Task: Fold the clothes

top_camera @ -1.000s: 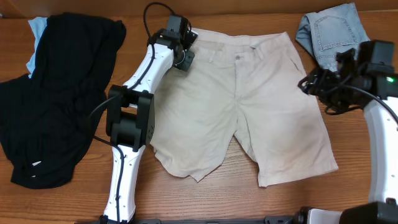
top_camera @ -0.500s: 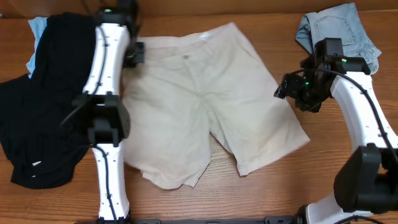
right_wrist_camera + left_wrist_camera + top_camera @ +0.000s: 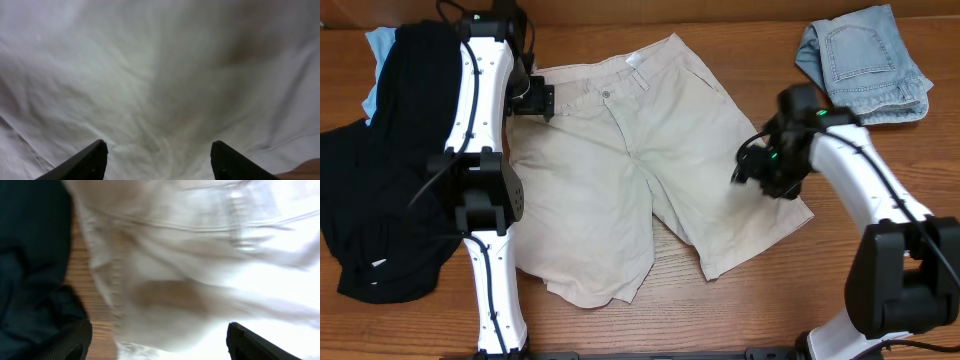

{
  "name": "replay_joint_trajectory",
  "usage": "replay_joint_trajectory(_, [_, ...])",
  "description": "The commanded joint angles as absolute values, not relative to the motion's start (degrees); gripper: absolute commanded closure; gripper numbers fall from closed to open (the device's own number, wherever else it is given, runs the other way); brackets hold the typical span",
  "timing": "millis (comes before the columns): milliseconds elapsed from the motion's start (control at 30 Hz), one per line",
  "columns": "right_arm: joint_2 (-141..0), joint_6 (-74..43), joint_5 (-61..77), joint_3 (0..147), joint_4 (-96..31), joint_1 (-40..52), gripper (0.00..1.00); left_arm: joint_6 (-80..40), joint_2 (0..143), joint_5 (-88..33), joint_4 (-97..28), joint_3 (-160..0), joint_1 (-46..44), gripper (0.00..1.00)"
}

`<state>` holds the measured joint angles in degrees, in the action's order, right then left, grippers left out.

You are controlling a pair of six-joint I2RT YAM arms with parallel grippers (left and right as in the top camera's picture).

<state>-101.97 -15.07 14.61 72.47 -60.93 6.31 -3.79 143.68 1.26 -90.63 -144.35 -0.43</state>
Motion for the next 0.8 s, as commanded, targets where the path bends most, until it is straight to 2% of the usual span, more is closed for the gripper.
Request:
replay_joint_trajectory(0, [-102.37,-17.80,14.39,67.81,-59.18,9.61,0.32,-0.97,142.56,-8.60,-92.14,-151.48,-0.80,0.15])
replay_joint_trajectory(167, [-102.37,-19.59,14.37,63.77,-56.53,11.25,0.32,0.97,142.56,-11.11,-92.88,-158.17,-1.56,0.18])
replay_joint_trajectory(433, [-102.41,-24.36,11.46,58.11,-52.51,11.14,0.32,6.68,142.58,-11.03,-88.64,-159.06,-5.08,0.19])
replay_joint_trajectory(767, [-103.83,-33.15,0.71,58.08,-49.78,9.76,0.34,14.39,142.74,-10.98,-81.38,-158.98,-10.98,0.12])
